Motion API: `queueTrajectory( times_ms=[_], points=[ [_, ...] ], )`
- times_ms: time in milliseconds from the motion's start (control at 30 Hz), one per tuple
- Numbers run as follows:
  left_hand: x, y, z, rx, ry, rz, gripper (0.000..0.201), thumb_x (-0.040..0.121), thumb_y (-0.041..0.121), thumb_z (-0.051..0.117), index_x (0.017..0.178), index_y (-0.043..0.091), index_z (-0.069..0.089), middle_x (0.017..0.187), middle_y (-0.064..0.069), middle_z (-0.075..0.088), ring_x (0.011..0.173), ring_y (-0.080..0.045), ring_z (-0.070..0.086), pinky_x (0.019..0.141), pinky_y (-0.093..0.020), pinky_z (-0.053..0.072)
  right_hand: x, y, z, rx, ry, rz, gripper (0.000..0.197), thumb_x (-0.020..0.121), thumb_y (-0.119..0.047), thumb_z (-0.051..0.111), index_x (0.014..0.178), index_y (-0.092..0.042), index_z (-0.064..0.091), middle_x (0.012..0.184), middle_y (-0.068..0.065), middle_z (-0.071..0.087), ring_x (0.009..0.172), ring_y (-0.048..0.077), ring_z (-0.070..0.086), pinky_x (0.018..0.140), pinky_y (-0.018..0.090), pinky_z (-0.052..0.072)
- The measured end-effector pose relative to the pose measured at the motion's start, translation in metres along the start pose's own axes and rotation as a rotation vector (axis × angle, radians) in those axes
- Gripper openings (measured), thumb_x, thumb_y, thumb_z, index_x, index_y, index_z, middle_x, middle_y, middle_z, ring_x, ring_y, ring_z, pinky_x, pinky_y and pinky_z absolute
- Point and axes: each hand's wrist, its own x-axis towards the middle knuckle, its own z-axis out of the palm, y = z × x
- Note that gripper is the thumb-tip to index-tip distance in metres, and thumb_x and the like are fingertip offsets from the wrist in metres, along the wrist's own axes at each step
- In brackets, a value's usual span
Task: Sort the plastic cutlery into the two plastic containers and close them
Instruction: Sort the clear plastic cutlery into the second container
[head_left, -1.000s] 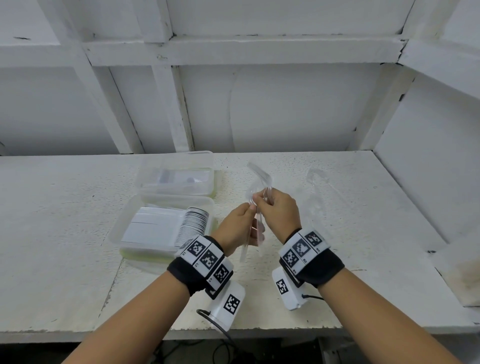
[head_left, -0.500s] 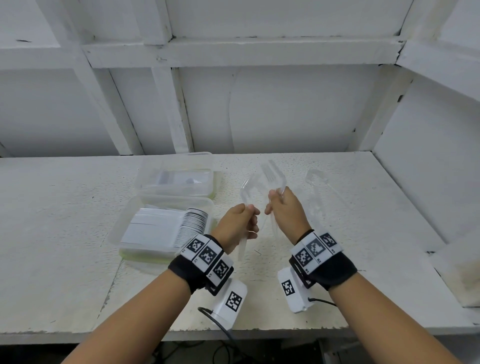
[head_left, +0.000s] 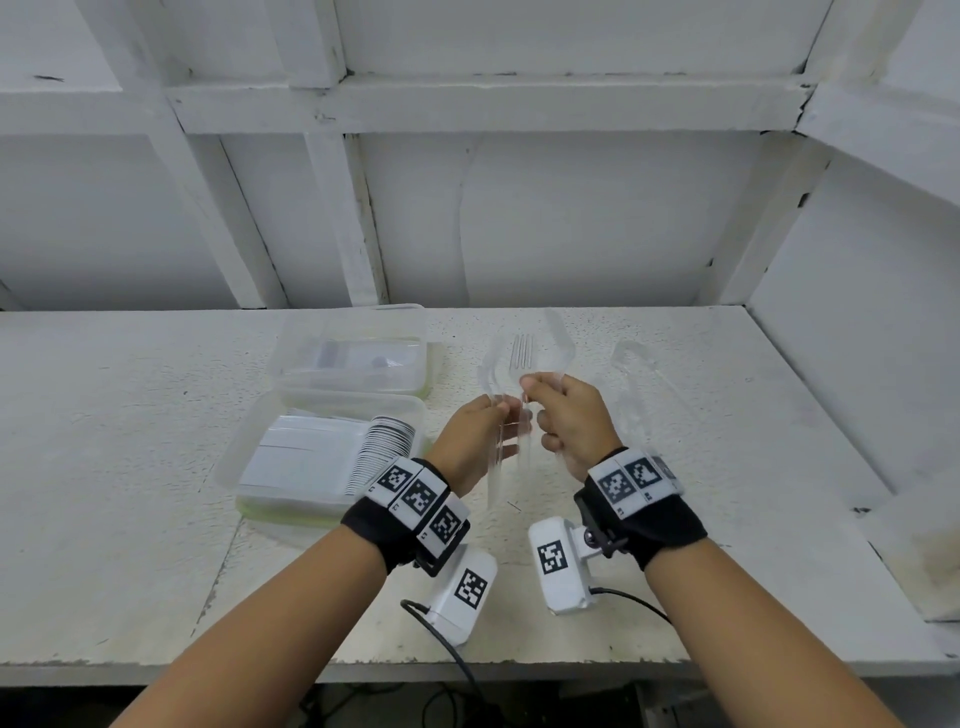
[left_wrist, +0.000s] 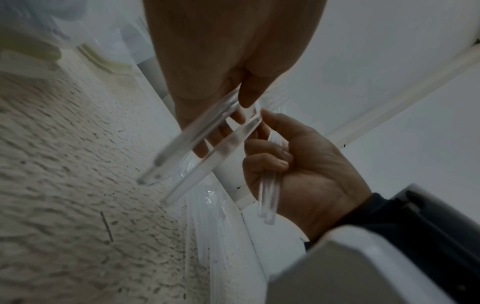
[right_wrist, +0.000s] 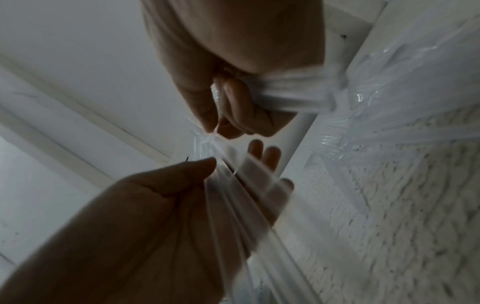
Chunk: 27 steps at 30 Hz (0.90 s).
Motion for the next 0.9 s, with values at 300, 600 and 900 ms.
queueTrajectory(
  times_ms=[300,600,900],
  points=[
    [-0.007,0.006,-0.007,-0.158,-0.145,-0.119,0.025,0.100,0.021,0.029,0.097,0.010,0.051,0.065,-0.001,0.051,0.048,-0.009,0.048,0.047,-0.020,0.041,0.008,-0.002,-0.008,-0.168,-0.074,0.009,0.010,0.085,-0.018,0.064,0.088,-0.012,0.057,0.070,-0.001,0.063,0.038,0.004,0.030,0.034,0.016,0.021],
    [-0.013,0.009,-0.015,-0.048,-0.333,-0.189,0.030,0.100,0.019,0.028,0.095,0.008,0.056,0.058,0.003,0.051,0.049,-0.008,0.047,0.049,-0.020,0.043,0.007,-0.004,-0.015,-0.202,-0.248,0.023,0.013,0.085,-0.021,0.066,0.080,-0.020,0.054,0.053,-0.007,0.045,0.038,0.003,0.027,0.035,0.016,0.018],
    [-0.009,0.005,-0.023,-0.079,-0.192,-0.122,0.021,0.099,0.012,0.040,0.096,0.003,0.059,0.084,-0.008,0.072,0.073,-0.016,0.070,0.072,-0.031,0.058,0.006,-0.001,-0.010,-0.279,-0.095,0.106,0.021,0.098,-0.031,0.038,0.111,-0.016,0.032,0.078,0.001,0.042,0.045,0.006,0.027,0.035,0.017,0.022]
  ],
)
